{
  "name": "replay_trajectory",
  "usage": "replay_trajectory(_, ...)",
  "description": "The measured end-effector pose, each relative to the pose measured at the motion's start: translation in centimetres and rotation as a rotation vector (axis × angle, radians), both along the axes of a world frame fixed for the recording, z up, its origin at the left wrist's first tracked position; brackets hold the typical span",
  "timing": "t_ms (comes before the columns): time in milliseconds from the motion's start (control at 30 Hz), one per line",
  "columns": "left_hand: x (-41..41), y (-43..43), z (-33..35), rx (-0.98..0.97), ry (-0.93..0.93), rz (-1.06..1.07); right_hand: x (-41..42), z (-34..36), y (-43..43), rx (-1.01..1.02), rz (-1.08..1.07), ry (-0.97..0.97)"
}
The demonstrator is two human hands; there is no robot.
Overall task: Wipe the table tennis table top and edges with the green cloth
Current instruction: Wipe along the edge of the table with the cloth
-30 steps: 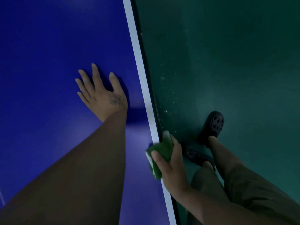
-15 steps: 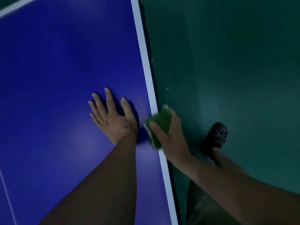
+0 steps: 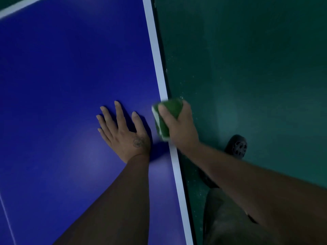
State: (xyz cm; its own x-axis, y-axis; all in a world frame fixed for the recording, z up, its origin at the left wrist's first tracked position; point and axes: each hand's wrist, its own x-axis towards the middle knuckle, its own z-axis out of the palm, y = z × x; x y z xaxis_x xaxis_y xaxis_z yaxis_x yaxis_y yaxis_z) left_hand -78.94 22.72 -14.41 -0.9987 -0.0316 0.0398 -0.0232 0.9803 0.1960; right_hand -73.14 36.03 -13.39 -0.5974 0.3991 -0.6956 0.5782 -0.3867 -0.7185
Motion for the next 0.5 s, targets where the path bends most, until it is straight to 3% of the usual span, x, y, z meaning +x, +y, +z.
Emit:
replay_trajectory(133,0.0,0.1,0.2,0.005,0.005,-0.002,-10.1,-0.5,7.0,-0.039,0.041,0.015)
replay_trajectory(233,0.0,0.0,0.2,0.0,0.011,-0.005,-12.9,0.1,8.6,0.002,0.056,0.017)
replay_trajectory(333,-0.1,0.0,0.3,0.0,0.001,-0.007,-8.7,0.7,6.0,0.036,0.051,0.069)
replay_trajectory(500,0.0,0.0,0.4,0.002,-0.01,-0.012,5.6,1.4,-1.9,-0.061,0.072,0.002)
